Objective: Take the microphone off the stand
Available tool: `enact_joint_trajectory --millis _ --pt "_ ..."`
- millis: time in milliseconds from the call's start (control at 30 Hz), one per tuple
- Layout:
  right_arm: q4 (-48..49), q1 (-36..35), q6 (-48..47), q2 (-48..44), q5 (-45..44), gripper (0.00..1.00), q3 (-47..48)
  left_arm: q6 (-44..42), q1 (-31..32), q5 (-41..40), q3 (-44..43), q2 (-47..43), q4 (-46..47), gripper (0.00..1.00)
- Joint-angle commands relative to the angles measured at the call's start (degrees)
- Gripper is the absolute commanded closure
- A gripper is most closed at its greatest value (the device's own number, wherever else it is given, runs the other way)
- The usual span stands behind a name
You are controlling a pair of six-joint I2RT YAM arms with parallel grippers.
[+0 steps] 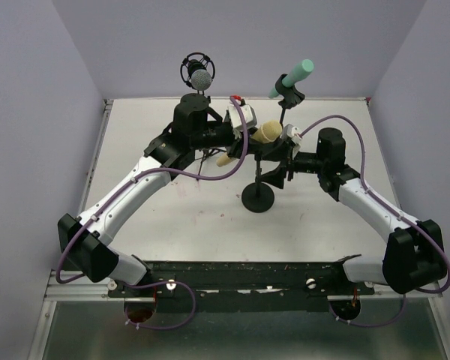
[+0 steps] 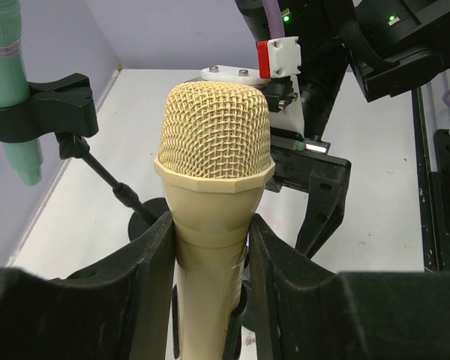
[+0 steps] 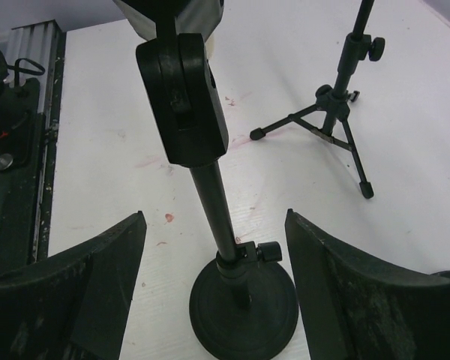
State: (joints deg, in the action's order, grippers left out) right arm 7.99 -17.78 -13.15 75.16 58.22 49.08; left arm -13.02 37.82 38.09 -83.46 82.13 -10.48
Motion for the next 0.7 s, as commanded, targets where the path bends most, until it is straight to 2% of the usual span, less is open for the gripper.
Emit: enact_joint_trajectory --millis 0,167,300,400,467,667 --pt "9.2 -1.0 1.4 0.2 0.1 0.21 -2.2 0.8 -0.6 4.2 -2.1 -1.0 -4.6 0.73" --pt "9.6 -3.0 0.3 1.4 -1.3 0.32 -1.8 1.1 -0.6 5.2 -3.6 0.2 -5.8 0.45" --pt "9.1 -3.6 0.2 2.5 -1.9 0.41 -1.5 0.6 -0.6 5.6 -5.1 1.7 -6.6 0.35" --pt "8.2 -3.8 1.0 2.3 -3.2 0.47 -1.5 -0.5 -0.6 6.1 -6.0 2.5 -7.4 0.34" --pt "7.4 -3.7 1.3 1.8 -4.2 0.46 -2.0 -1.0 -0.6 7.0 -6.4 2.9 -7.7 0.34" --pt "6.1 -3.7 3.1 -0.6 -8.2 0.32 -4.8 -1.6 -0.5 9.3 -8.8 5.7 -8.5 0.23"
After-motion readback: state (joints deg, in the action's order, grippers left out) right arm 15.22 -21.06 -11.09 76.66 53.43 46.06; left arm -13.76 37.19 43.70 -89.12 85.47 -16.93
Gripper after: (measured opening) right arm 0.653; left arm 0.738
